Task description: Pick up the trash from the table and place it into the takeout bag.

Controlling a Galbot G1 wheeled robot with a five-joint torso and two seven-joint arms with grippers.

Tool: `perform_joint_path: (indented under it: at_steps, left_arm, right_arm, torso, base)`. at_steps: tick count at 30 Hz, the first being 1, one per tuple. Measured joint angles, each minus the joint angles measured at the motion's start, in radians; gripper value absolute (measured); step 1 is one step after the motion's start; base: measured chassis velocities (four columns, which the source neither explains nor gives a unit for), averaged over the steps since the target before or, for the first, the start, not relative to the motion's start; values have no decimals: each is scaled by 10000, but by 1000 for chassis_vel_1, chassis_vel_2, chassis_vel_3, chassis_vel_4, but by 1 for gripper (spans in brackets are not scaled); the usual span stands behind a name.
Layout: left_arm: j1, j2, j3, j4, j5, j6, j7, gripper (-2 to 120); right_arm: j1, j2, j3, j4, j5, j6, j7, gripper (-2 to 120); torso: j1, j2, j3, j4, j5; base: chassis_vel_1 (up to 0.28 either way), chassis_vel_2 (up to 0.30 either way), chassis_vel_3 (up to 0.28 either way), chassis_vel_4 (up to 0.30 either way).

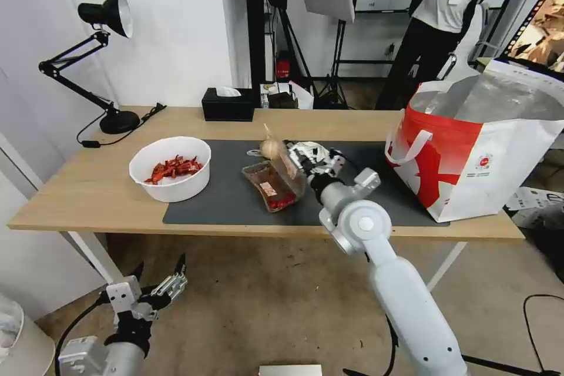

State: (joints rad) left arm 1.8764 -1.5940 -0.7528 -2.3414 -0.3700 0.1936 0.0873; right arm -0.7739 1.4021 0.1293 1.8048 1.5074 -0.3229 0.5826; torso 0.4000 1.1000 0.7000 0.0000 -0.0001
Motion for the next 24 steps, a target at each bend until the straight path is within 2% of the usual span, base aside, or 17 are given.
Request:
perform_joint_path:
  at_steps: [1, 3, 7, 12, 18, 24]
  left_arm:
    - [0, 0, 0, 0, 0, 0, 0, 100]
    - [3, 1, -20, 2, -7, -25, -2, 100]
    - [-2, 4, -4, 63, -7, -51, -3, 100]
    - [-46, 6, 51, 176, -5, -56, -4, 100]
    - [-100, 9, 83, 238, -4, -59, -3, 100]
    - [-96, 11, 73, 252, -37, -89, 9, 100]
  right_arm:
    - [0, 0, 0, 0, 0, 0, 0, 100]
    - [208, 180, 63, -228, 728, -225, 953, 100]
    - [241, 213, 144, -340, 1170, -451, 1707, 100]
    - [180, 184, 256, -385, 1376, -529, 1919, 100]
    - [223, 138, 304, -350, 1588, -498, 1830, 100]
    - [1135, -158, -91, -687, 1324, -563, 450, 100]
  torso:
    - [0, 0, 0, 0, 0]
    - [0, 0, 0, 3, 0]
    - [0, -1, 0, 0, 1]
    - [0, -1, -1, 0, 0]
    - [0, 0, -1, 0, 1]
    - [0, 1, -1, -1, 1]
  base:
    - [0, 0, 0, 0]
    - [0, 0, 0, 0]
    - [0, 0, 0, 0]
    - [0, 0, 0, 0]
    - [0, 0, 0, 0]
    - [0, 0, 0, 0]
